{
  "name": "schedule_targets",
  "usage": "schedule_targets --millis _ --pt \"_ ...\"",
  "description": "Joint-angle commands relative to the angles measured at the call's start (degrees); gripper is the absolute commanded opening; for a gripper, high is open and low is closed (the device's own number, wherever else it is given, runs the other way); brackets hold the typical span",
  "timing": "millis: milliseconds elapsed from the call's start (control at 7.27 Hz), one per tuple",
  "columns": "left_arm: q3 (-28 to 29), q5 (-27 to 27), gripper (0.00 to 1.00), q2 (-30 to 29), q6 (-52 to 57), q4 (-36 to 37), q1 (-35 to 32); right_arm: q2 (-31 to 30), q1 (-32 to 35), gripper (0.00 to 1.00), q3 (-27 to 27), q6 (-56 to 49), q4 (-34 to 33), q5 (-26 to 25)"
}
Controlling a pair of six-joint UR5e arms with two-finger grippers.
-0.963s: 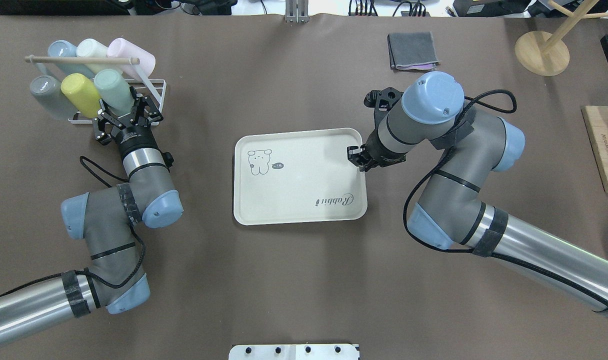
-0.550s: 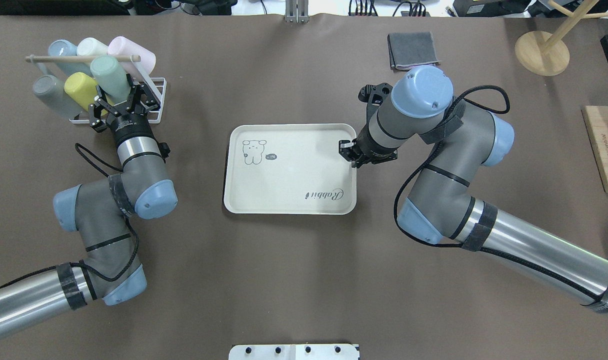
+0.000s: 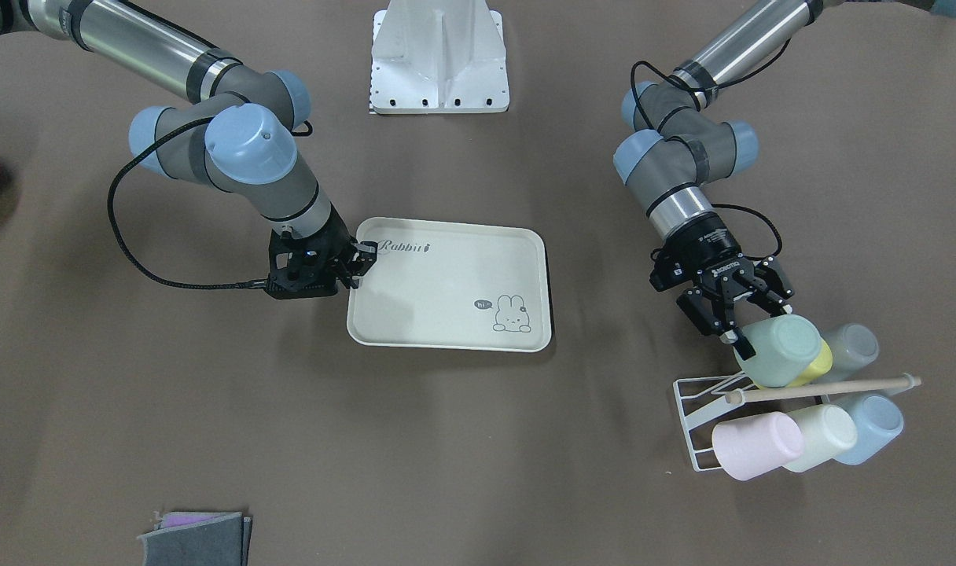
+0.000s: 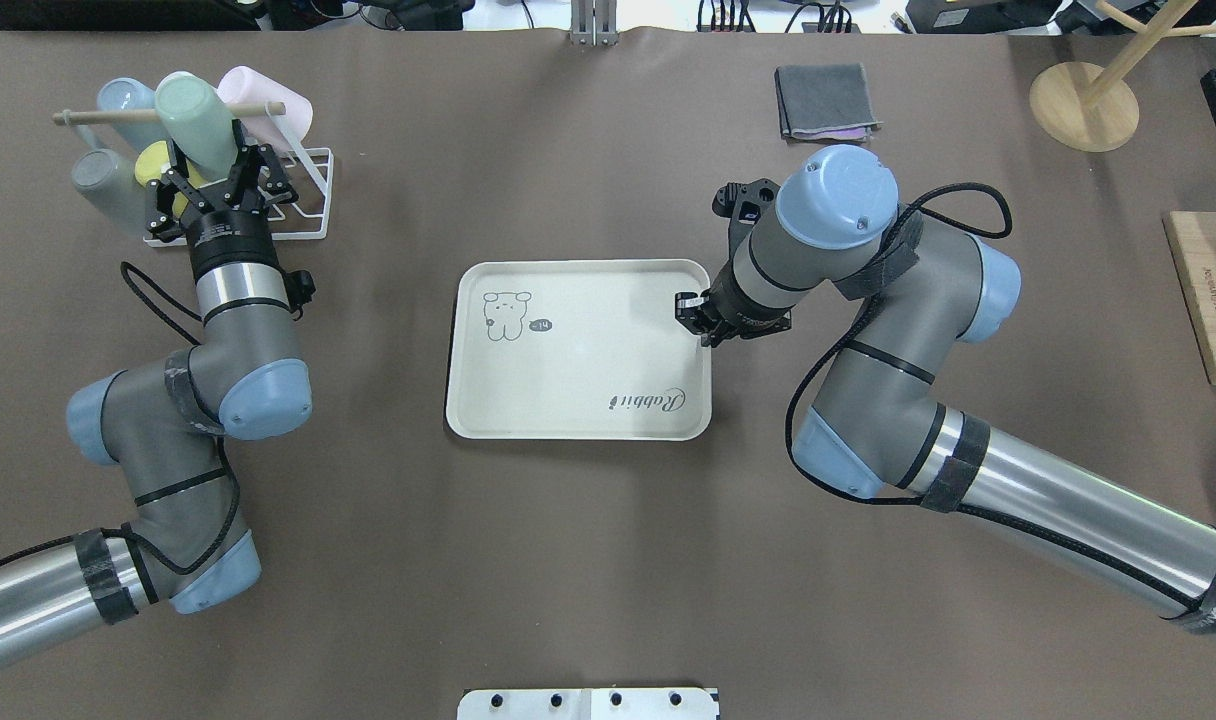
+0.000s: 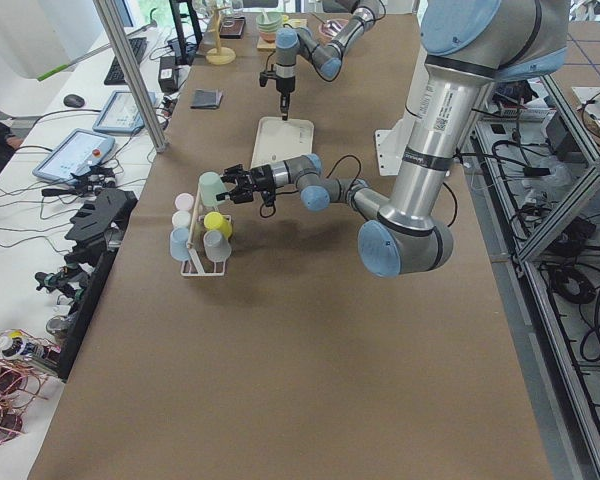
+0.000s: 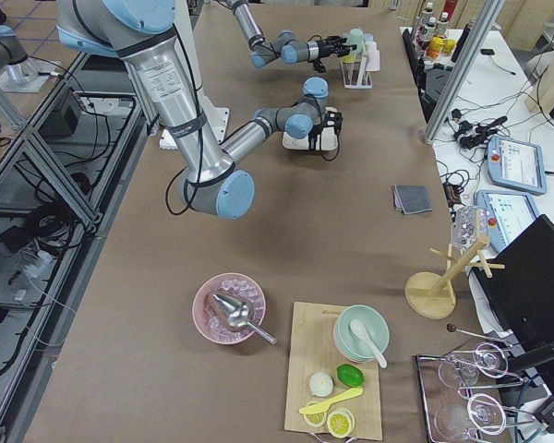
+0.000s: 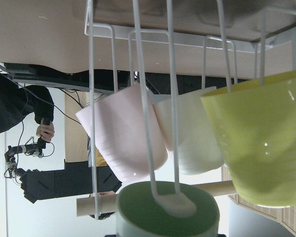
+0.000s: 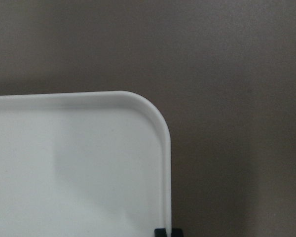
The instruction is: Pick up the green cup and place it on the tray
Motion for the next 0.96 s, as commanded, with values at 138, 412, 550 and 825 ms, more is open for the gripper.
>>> schedule_targets --millis 138,412,550,825 --pt "-10.4 0.0 0.07 6.5 0.4 -3.2 0.2 -0.6 -0.1 0.15 0.0 0.0 0.0 0.0" --pt "-14.1 -0.7 0.03 6.6 0.4 -8.4 0.2 -0.7 -0.1 0.48 0.0 0.3 0.0 -0.1" --pt "-14.2 -8.2 0.00 6.0 -0.5 -18.7 0.1 -0.7 -0.2 0.61 0.1 0.6 0.1 -0.1" --pt "-13.5 -21.6 0.00 1.8 -15.4 -26.2 0.0 -0.7 -0.1 0.79 0.1 -0.3 -0.1 0.0"
